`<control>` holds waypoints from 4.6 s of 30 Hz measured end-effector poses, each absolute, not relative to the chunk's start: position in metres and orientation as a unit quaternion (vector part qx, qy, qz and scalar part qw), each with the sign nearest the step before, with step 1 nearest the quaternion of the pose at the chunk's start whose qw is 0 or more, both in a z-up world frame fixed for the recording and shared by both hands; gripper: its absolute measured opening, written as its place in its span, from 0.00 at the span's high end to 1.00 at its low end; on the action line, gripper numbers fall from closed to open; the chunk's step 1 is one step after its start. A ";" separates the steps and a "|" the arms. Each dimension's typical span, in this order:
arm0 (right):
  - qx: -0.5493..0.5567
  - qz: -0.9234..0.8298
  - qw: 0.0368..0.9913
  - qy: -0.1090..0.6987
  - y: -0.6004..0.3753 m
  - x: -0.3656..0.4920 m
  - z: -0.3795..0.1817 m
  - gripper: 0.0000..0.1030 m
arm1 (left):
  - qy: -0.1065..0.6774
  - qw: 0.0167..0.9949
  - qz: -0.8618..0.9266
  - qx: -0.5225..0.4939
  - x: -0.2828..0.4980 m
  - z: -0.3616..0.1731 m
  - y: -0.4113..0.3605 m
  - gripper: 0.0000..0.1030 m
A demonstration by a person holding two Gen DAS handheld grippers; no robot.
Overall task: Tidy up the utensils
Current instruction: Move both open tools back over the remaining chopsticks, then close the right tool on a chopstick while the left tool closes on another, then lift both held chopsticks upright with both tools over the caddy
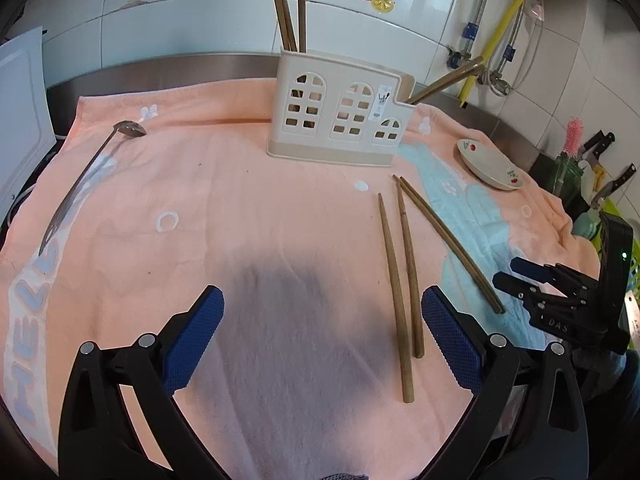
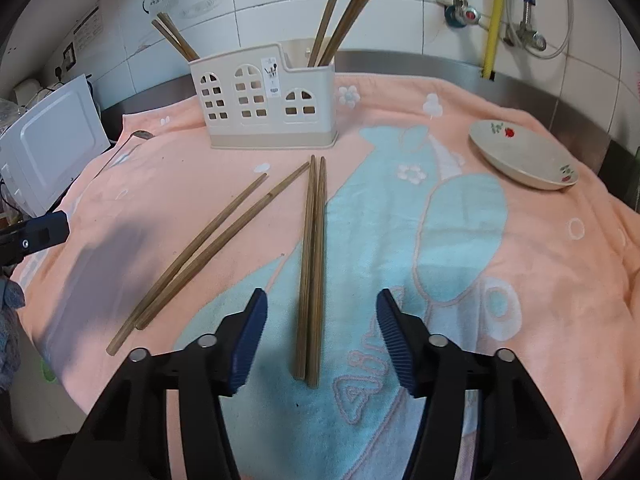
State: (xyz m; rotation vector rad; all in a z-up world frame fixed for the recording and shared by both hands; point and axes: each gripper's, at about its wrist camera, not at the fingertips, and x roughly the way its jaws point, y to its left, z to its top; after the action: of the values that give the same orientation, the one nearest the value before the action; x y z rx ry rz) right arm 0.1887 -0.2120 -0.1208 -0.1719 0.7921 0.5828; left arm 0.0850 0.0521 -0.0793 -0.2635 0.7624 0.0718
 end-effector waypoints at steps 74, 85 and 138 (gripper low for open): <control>-0.101 0.272 0.870 0.398 -0.213 0.202 -0.142 0.94 | 0.461 0.879 -0.001 -0.123 0.143 -0.132 -0.013 0.88; -0.100 0.272 0.871 0.398 -0.214 0.203 -0.143 0.94 | 0.469 0.876 0.009 -0.111 0.145 -0.132 -0.020 0.88; -0.082 0.333 0.900 0.271 -0.191 0.211 0.048 0.94 | 0.326 0.941 -0.035 -0.085 0.146 0.021 0.031 0.94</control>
State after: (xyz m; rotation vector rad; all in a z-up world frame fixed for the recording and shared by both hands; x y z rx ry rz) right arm 0.2111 -0.1913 0.0480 -0.1688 0.5612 0.6882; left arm 0.1462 0.0313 0.0210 -0.1744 0.6661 -0.0709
